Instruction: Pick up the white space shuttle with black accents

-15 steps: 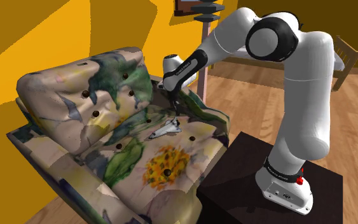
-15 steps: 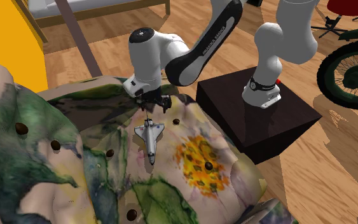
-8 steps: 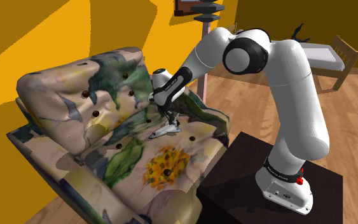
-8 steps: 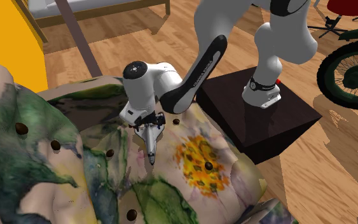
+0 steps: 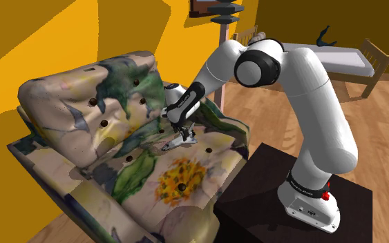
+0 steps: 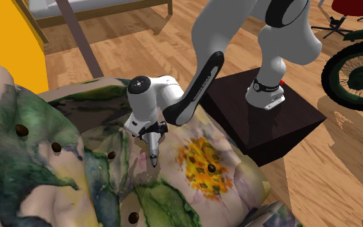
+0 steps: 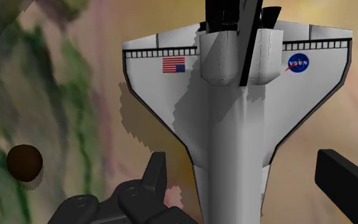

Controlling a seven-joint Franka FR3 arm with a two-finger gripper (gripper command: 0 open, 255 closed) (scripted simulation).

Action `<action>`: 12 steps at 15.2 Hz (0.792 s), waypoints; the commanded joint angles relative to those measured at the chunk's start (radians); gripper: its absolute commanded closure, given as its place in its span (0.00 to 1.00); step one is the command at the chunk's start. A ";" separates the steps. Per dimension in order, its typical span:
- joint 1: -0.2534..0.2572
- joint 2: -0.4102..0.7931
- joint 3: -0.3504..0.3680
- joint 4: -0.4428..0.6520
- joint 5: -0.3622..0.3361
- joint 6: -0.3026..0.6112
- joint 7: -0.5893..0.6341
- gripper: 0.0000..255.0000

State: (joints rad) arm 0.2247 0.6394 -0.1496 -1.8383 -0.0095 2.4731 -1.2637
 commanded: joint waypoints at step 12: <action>0.000 -0.005 -0.001 -0.001 0.000 -0.003 0.000 1.00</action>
State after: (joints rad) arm 0.2234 0.6391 -0.1500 -1.8396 -0.0095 2.4745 -1.2651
